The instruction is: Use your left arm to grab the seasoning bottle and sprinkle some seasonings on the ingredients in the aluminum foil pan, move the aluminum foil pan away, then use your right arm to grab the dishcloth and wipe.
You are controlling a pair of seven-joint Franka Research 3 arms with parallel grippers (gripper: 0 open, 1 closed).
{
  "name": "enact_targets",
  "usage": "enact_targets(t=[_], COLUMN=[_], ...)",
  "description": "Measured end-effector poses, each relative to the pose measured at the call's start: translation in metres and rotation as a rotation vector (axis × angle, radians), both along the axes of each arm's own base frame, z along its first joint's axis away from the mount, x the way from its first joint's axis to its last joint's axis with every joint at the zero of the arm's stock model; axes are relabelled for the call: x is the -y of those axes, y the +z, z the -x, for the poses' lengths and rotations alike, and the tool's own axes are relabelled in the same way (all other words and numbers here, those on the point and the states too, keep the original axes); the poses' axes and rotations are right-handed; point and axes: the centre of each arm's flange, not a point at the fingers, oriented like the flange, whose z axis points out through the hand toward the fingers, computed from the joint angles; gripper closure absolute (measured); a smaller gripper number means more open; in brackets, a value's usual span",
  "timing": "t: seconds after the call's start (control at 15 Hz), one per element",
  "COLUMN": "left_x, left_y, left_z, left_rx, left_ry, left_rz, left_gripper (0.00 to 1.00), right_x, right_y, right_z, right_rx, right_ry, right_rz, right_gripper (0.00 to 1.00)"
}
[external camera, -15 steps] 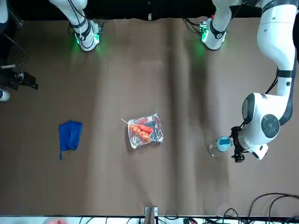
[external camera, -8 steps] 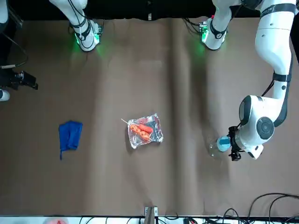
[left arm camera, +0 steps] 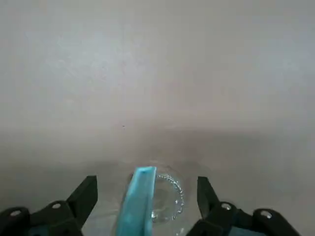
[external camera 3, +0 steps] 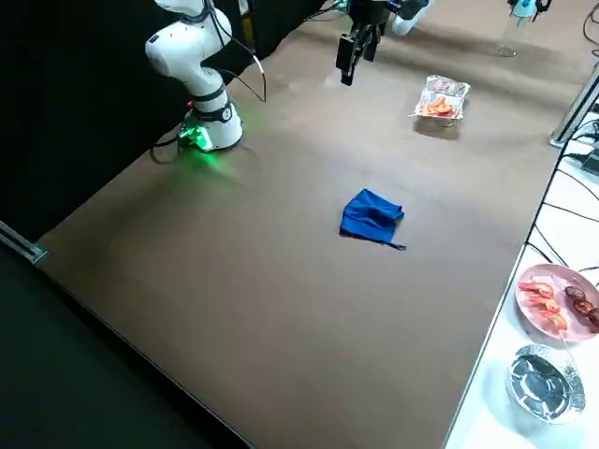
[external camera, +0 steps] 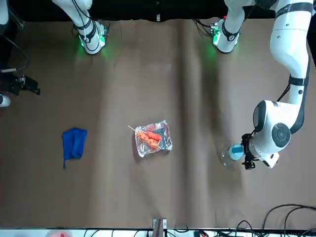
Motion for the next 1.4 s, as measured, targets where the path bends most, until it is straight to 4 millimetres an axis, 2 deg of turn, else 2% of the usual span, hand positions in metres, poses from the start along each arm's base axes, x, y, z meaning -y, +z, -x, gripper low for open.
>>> enact_targets(t=[0.27,0.6,1.13,1.2,1.27,1.33,1.4], left_x=[-0.0011,-0.001,-0.0008,-0.0012,-0.0018,-0.0024,-0.0031], left_y=[0.0124,0.0097,0.0059,0.0058,0.0058,0.0057,0.0057], left_z=[0.0012,0.003,0.0053,0.0054,0.0053,0.0053,0.0053], left_rx=[-0.001,-0.009,-0.017,-0.018,-0.018,-0.018,-0.018], left_ry=[0.006,0.011,0.014,0.015,0.016,0.017,0.018], left_rz=[-0.005,-0.006,-0.007,-0.007,-0.007,-0.007,-0.007], left_gripper=[0.18,0.27,0.29,0.36,0.37,0.45,0.47], right_x=[0.0,0.0,-0.0001,-0.0001,-0.0001,-0.0001,-0.0001], right_y=[0.0,0.0,0.0,0.0,0.0,0.0,0.0], right_z=[0.0,0.0,0.0,0.0,0.0,0.0,0.0], right_rx=[0.0,0.0,0.0,0.0,0.0,0.0,0.0], right_ry=[0.0,0.0,0.0,0.0,0.0,0.0,0.0], right_rz=[0.0,0.0,0.0,0.0,0.0,0.0,0.0], right_gripper=[0.0,0.0,0.0,0.0,0.0,0.0,0.0])
